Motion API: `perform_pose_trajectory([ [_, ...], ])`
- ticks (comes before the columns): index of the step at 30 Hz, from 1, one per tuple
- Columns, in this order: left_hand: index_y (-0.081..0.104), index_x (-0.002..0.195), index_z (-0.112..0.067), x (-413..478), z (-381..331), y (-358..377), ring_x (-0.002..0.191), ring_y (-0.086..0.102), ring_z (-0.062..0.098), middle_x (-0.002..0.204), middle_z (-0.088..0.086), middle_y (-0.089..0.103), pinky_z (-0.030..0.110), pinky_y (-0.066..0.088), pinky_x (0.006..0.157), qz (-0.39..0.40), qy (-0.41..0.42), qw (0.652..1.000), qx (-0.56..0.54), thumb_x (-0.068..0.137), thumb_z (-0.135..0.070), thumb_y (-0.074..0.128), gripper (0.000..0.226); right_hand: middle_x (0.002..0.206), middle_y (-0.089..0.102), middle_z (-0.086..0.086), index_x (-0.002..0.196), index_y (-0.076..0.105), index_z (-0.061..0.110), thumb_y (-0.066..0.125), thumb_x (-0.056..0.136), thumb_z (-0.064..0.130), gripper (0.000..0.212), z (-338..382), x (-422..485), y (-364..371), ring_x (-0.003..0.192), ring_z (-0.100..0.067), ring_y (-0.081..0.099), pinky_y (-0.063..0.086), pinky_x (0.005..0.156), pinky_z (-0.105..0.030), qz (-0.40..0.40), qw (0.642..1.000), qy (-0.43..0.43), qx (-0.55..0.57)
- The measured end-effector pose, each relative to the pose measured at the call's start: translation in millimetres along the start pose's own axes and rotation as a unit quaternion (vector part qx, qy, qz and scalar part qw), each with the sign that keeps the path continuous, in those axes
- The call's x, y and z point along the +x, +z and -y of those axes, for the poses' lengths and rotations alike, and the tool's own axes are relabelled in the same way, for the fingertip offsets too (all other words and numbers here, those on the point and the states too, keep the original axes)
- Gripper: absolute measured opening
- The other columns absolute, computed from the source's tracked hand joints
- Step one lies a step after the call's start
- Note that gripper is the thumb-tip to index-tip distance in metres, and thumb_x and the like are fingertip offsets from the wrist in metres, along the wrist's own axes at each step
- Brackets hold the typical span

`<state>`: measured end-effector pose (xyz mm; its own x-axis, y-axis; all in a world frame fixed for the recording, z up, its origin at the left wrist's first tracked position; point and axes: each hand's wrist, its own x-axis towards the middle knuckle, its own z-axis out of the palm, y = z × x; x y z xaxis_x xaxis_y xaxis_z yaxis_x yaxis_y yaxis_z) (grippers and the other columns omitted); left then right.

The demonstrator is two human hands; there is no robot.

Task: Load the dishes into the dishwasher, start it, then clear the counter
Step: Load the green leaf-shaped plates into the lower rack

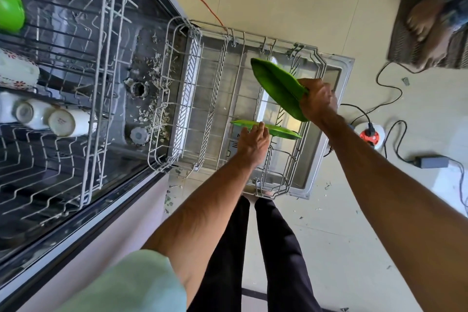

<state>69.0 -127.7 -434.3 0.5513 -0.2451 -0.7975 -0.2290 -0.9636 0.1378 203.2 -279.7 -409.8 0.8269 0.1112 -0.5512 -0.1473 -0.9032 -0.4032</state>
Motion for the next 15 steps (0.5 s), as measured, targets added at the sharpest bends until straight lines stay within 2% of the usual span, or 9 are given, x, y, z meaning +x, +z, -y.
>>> perform_pose_trajectory([
  [4, 0.007, 0.157, -0.003, -6.2, -1.8, 5.2, 0.151, 0.016, 0.031, 0.166, 0.019, 0.000, 0.049, 0.023, 0.121, 0.000, 0.005, 1.000, -0.008, 0.094, -0.014, 0.054, 0.079, 0.116, 0.073, -0.010, 0.124, 0.071, 0.024, 0.055, 0.088, 0.022, 0.039, 5.5, -2.6, 1.3, 0.101, -0.029, 0.069, 0.047, 0.075, -0.025, 0.050, 0.998, -0.036, -0.002],
  [6, 0.010, 0.156, -0.002, -11.4, 0.0, 7.1, 0.150, 0.020, 0.031, 0.166, 0.019, 0.002, 0.048, 0.024, 0.120, -0.002, 0.019, 1.000, -0.012, 0.095, -0.011, 0.052, 0.076, 0.120, 0.072, -0.008, 0.124, 0.071, 0.028, 0.056, 0.085, 0.012, 0.044, 7.1, -0.4, 5.3, 0.106, -0.031, 0.069, 0.054, 0.086, -0.032, 0.080, 0.996, -0.040, -0.011],
  [8, 0.010, 0.156, -0.002, -15.6, 2.4, 12.5, 0.150, 0.022, 0.030, 0.166, 0.019, 0.002, 0.048, 0.024, 0.120, 0.000, 0.032, 0.999, -0.008, 0.094, -0.010, 0.053, 0.076, 0.126, 0.068, -0.007, 0.125, 0.069, 0.031, 0.058, 0.083, 0.005, 0.051, 8.4, 2.4, 10.6, 0.112, -0.032, 0.066, 0.054, 0.098, -0.041, 0.101, 0.993, -0.050, -0.037],
  [9, 0.009, 0.157, -0.003, -16.5, 3.4, 16.6, 0.150, 0.023, 0.030, 0.166, 0.018, 0.001, 0.048, 0.024, 0.120, 0.000, 0.034, 0.999, -0.007, 0.094, -0.009, 0.054, 0.078, 0.129, 0.067, -0.006, 0.126, 0.068, 0.033, 0.058, 0.083, 0.005, 0.052, 8.9, 3.1, 14.0, 0.115, -0.032, 0.065, 0.052, 0.100, -0.041, 0.108, 0.991, -0.052, -0.052],
  [15, 0.003, 0.158, -0.006, -16.4, 7.2, 23.7, 0.152, 0.017, 0.029, 0.166, 0.016, -0.003, 0.050, 0.019, 0.122, 0.016, 0.040, 0.999, 0.001, 0.092, -0.012, 0.056, 0.085, 0.133, 0.060, -0.009, 0.133, 0.061, 0.036, 0.060, 0.084, 0.008, 0.056, 11.6, -1.7, 31.1, 0.118, -0.037, 0.059, 0.049, 0.101, -0.045, 0.138, 0.982, -0.057, -0.114],
])
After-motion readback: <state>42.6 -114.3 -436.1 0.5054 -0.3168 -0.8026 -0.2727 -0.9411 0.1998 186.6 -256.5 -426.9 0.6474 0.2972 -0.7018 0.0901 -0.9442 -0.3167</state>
